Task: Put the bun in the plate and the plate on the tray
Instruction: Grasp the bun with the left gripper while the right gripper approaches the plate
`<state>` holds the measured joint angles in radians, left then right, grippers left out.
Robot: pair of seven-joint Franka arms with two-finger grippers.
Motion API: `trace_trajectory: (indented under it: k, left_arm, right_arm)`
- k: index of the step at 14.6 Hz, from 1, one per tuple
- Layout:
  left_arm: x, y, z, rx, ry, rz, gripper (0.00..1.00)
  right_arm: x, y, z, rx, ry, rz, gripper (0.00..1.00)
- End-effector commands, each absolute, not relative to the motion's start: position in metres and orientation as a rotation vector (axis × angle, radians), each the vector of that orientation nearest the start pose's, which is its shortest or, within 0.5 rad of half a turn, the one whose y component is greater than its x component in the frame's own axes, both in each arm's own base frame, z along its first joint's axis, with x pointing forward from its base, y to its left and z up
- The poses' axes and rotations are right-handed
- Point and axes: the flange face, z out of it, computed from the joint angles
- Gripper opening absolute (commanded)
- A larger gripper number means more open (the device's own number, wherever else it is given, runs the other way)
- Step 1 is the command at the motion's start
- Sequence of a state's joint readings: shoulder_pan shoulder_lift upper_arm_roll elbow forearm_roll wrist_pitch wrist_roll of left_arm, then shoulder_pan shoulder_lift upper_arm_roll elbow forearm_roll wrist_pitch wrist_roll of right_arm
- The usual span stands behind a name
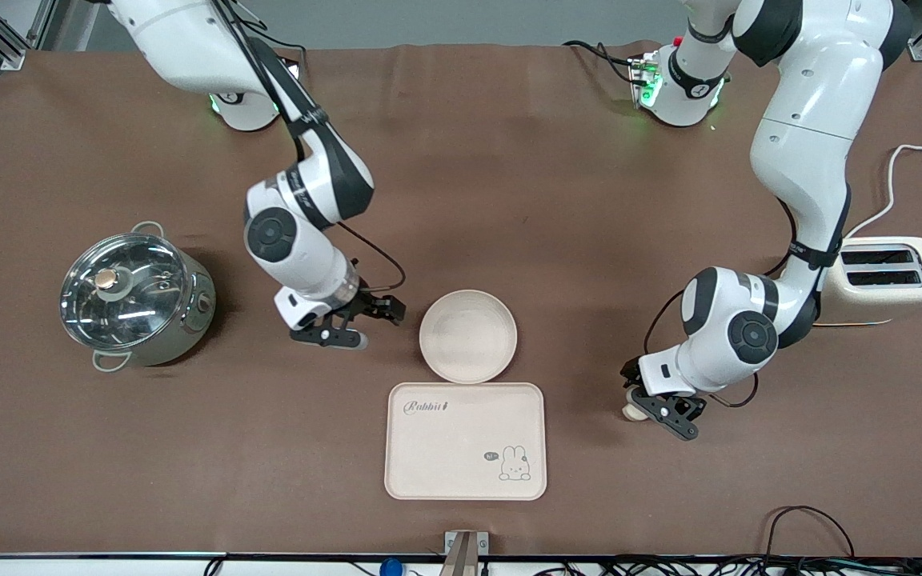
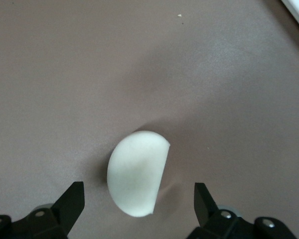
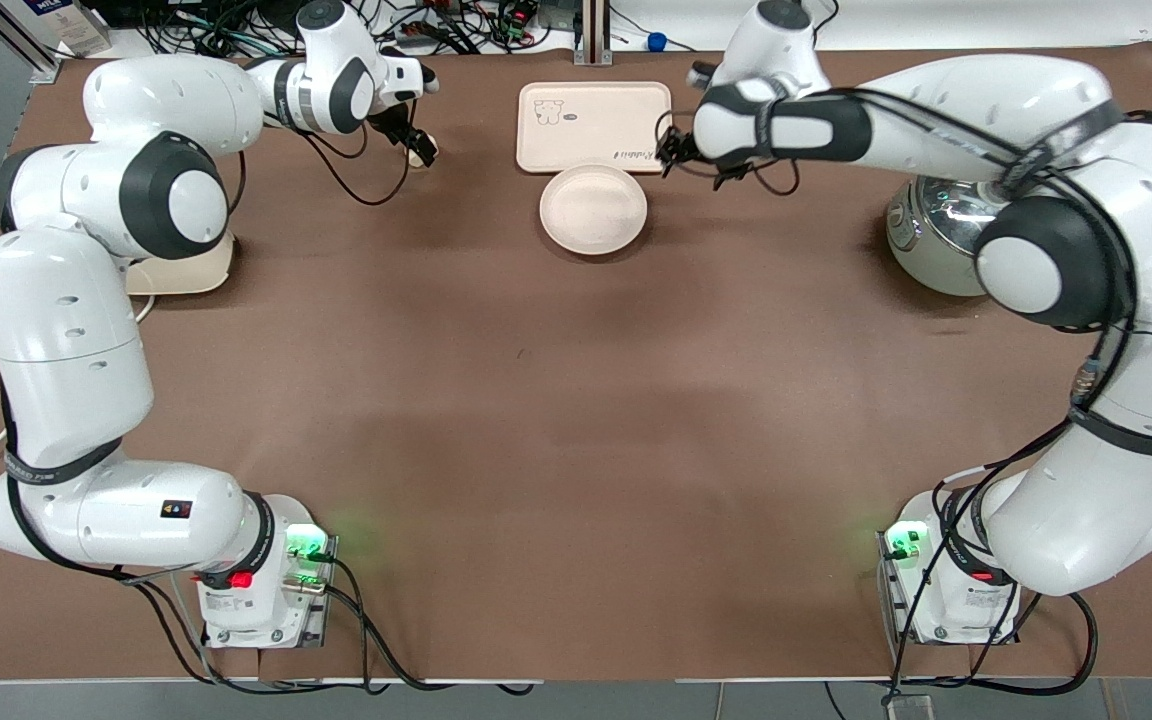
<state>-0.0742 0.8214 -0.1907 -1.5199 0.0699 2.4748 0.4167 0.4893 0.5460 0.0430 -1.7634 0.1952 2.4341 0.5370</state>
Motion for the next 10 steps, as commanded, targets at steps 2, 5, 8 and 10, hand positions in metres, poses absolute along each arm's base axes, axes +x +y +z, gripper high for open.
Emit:
trace_trajectory:
  k: [2,5,8,10]
  left_arm:
    - [0.708,-0.167,0.184,-3.011,1.076,-0.283,0.5]
    - [0.708,-0.175,0.194,-3.065,1.001,-0.292,0.19]
    - [0.701,-0.214,0.227,-3.241,0.705,-0.201,0.16]
    - [0.687,-0.263,0.24,-3.322,0.437,-0.124,0.16]
  right_arm:
    - [0.577,0.364,0.236,-2.935,0.205,-0.026,1.0]
    - [0.58,0.371,0.225,-2.923,0.211,-0.045,1.0]
    - [0.585,0.384,0.217,-2.917,0.199,-0.055,0.96]
    - [0.587,0.387,0.21,-2.917,0.198,-0.053,0.91]
